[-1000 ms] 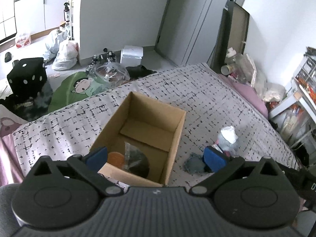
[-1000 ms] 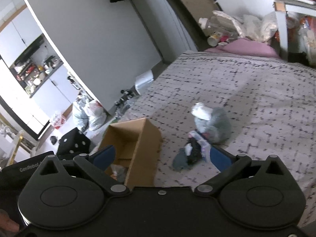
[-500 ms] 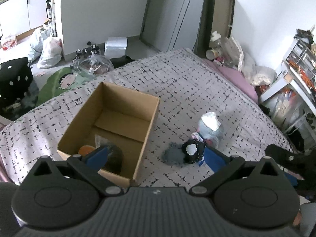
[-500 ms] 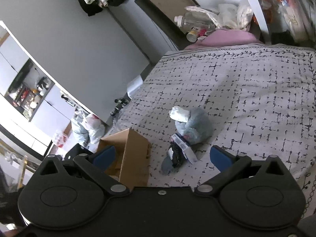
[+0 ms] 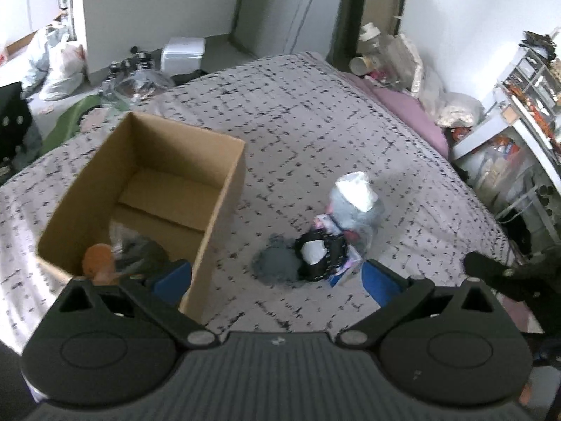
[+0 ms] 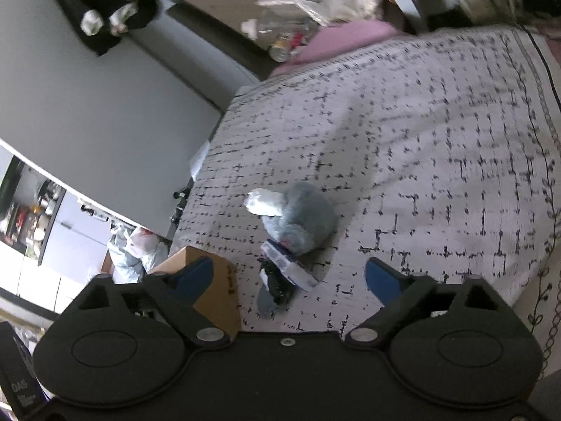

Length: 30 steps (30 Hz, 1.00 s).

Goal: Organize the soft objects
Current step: 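Move the left tool toward the black plush while the right tool approaches the blue tissue pack, then grasp the black plush with the left tool while the right tool grasps the blue tissue pack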

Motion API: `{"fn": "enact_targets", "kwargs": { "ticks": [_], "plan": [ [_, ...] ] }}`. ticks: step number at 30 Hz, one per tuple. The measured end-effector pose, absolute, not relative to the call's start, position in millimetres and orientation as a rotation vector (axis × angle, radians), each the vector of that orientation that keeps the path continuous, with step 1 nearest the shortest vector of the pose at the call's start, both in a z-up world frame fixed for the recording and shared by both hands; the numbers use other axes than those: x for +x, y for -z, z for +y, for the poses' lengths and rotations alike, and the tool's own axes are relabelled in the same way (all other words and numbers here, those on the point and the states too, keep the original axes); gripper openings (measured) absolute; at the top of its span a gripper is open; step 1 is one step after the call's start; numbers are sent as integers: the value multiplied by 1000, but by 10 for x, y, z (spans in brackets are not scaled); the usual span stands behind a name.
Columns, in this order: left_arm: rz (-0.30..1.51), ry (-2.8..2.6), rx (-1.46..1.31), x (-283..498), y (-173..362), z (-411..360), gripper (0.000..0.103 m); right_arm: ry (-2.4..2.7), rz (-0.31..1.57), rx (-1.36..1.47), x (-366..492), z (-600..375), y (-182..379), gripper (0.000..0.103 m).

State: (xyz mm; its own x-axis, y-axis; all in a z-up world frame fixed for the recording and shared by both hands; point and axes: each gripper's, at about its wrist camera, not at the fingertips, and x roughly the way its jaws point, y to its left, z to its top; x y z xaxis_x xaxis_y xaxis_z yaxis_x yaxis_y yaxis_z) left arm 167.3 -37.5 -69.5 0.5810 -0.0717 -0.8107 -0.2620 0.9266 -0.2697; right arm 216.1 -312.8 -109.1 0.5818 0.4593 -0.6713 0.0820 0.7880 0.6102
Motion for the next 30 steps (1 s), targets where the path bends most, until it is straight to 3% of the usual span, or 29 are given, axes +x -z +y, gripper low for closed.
{"fn": "enact_targets", "kwargs": {
  "ticks": [10, 27, 30],
  "plan": [
    [989, -53, -416, 2018, 999, -474, 100, -167, 978, 698, 2340, -3112, 1275, 73],
    [1051, -25, -435, 2430, 1426, -683, 99, -107, 1060, 738, 2657, -3035, 1601, 64],
    [1058, -28, -436, 2478, 1480, -690, 91, -110, 1071, 755, 2704, -3036, 1648, 60]
  ]
}}
